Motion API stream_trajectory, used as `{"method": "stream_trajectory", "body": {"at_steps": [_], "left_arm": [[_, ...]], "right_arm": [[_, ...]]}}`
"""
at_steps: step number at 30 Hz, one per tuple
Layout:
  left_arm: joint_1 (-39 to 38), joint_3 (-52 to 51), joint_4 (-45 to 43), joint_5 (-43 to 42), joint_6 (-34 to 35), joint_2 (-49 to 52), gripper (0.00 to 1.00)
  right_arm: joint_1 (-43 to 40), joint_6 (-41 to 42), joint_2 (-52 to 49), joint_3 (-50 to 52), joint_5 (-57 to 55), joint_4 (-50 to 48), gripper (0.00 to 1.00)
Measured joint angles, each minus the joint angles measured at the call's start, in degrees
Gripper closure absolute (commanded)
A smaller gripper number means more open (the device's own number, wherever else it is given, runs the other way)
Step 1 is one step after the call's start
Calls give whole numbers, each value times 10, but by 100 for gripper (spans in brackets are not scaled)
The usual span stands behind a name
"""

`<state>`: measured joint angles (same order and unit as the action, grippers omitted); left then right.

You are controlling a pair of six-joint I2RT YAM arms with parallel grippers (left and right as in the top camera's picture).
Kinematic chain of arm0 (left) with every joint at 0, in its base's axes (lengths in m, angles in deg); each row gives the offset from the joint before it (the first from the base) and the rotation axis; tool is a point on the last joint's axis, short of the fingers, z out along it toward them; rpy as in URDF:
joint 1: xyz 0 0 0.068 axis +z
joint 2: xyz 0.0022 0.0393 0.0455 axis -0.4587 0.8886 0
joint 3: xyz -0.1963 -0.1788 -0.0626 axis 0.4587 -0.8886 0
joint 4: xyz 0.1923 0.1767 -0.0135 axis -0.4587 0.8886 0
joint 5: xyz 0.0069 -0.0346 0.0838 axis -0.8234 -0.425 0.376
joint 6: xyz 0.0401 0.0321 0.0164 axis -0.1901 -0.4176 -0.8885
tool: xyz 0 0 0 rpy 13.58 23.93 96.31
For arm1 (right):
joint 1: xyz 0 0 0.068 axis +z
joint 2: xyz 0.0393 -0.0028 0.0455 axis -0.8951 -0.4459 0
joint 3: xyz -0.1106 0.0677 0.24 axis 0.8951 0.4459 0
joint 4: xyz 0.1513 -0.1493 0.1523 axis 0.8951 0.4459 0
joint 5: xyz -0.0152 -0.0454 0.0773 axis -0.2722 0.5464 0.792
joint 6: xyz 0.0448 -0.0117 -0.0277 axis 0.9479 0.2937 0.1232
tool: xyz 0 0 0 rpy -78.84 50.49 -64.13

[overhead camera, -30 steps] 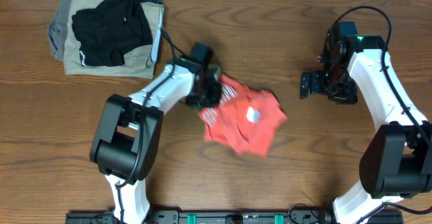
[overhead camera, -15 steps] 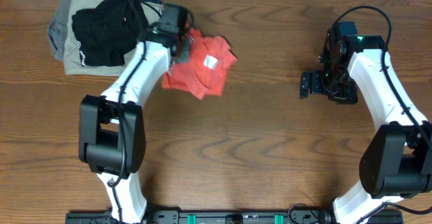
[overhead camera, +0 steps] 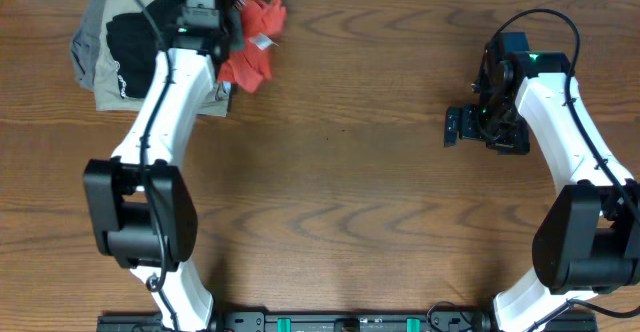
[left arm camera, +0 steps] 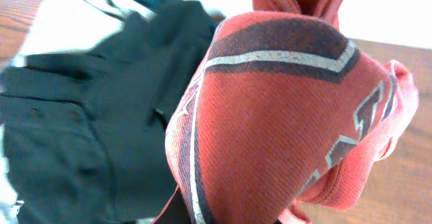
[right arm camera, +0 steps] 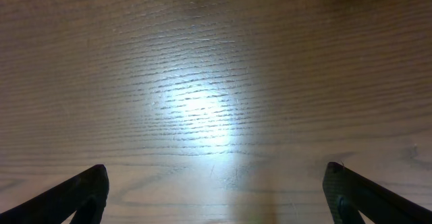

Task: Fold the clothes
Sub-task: 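Carry the bundle to the back left and place it on the clothes stack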

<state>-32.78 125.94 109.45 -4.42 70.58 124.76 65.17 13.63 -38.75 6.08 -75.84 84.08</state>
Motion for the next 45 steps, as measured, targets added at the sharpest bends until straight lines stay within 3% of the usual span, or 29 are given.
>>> {"method": "stream_trajectory", "body": {"at_steps": [11,32,33,34,36,39,42,45], "left_arm": [[51,3,-17,-1,134,-15,94],[153,3,-33,-1,195,-21,92],[158,3,-33,-1,195,-18,88],[163,3,-33,-1,195,-15,78],[174,3,-34,0,195,-4,49],[189,3,-36,2,200,8,44],[204,3,-35,4,201,13,22],[211,4,-33,5,206,13,22]], "right_arm": [[0,0,0,0,0,0,1],[0,0,0,0,0,0,1],[0,0,0,0,0,0,1],[0,0,0,0,0,0,1],[0,0,0,0,0,0,1],[0,0,0,0,0,0,1],[0,0,0,0,0,0,1],[0,0,0,0,0,0,1]]}}
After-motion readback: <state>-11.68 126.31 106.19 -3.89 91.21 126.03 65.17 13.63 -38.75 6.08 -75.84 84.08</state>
